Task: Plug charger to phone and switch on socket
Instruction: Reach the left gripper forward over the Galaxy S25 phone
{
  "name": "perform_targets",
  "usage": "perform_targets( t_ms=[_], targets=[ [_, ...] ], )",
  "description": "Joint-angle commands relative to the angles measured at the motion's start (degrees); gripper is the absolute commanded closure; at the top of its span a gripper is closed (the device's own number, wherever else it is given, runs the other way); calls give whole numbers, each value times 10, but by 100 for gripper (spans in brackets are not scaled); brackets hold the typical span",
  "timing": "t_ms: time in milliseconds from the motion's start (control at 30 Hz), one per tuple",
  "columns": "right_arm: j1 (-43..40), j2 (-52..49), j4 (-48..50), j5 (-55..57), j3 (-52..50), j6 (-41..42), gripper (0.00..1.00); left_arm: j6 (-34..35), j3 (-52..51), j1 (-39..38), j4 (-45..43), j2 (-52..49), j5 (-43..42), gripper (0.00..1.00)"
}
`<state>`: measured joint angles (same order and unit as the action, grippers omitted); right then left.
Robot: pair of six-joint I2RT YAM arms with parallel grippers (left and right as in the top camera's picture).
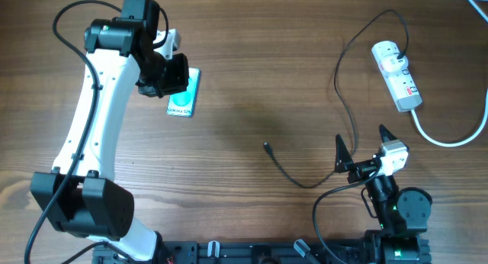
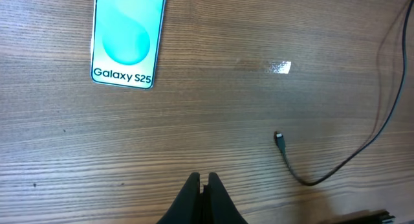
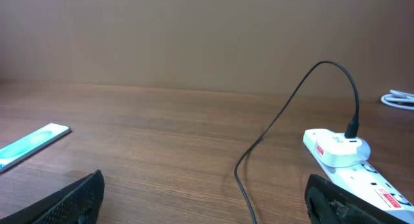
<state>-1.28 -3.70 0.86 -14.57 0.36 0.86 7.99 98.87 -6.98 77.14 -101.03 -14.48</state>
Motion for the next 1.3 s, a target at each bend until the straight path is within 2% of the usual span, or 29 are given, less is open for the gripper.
perform_targets(
  t_ms=[0,267,400,433,500,533,600,633,1267],
  targets=[
    [2,1,3,-1,-1,7,0,-3,5,3,-6,-2,-1,96],
    [2,1,3,-1,-1,7,0,23,3,3,-17,-10,26,95],
    [2,1,3,-1,-1,7,0,76,3,3,-17,-26,76,71],
    [2,1,3,-1,-1,7,0,82,3,3,-17,-32,85,57],
    [2,1,3,-1,-1,7,0,82,3,3,-17,-44,86,37],
    [2,1,3,-1,-1,7,0,82,3,3,-17,-54,86,20],
    [2,1,3,-1,-1,7,0,82,3,3,-18,-64,86,9],
    [2,1,3,-1,-1,7,0,82,3,3,-20,-71,86,0],
    [2,1,3,-1,-1,7,0,82,3,3,-84,-181,106,0]
  ],
)
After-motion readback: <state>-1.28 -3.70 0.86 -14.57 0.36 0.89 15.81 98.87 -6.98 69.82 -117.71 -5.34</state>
